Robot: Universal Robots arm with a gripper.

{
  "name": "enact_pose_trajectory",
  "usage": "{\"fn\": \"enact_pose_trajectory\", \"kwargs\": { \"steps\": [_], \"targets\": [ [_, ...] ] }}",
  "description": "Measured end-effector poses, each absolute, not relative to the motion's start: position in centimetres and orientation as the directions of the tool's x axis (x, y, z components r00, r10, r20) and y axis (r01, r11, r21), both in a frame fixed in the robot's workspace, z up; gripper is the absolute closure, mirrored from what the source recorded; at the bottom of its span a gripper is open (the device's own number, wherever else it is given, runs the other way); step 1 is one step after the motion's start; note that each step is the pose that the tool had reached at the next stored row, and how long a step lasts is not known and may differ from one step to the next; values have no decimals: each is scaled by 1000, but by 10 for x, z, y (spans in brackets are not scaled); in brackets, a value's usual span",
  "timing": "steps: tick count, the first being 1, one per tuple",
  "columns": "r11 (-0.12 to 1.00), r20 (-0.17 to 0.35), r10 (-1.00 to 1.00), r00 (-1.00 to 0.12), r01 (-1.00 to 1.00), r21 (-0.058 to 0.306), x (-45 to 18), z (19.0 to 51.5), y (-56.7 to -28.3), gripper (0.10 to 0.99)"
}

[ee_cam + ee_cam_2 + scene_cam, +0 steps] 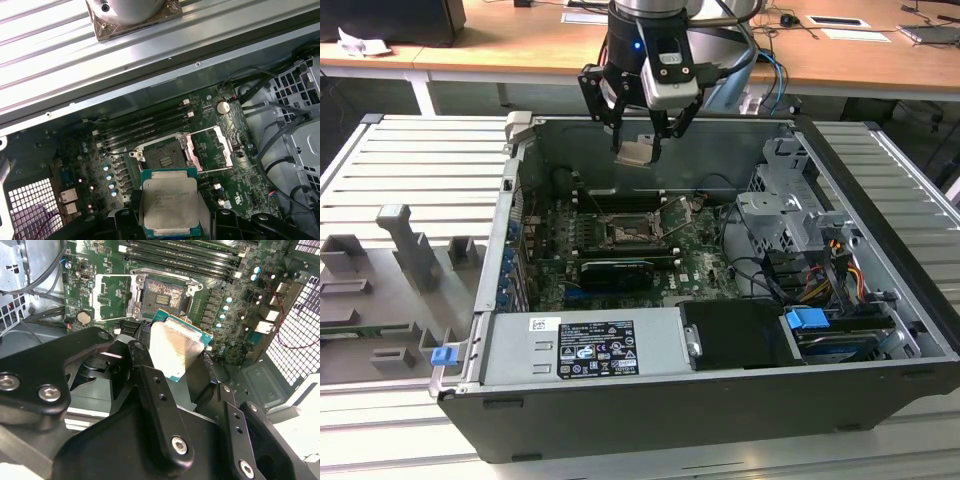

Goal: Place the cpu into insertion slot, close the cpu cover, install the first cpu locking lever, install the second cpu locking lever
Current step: 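Place the cpu into insertion slot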

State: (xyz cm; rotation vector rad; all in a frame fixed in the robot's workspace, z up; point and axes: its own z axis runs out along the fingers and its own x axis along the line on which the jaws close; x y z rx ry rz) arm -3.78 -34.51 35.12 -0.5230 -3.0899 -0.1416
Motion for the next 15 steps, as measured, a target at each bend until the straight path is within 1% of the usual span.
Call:
{"fn": "enact_pose_trajectory", "kwargs": {
  "steps": [15],
  "targets": [
    [918,19,386,-922,386,88,-38,349,-345,557]
  ]
}}
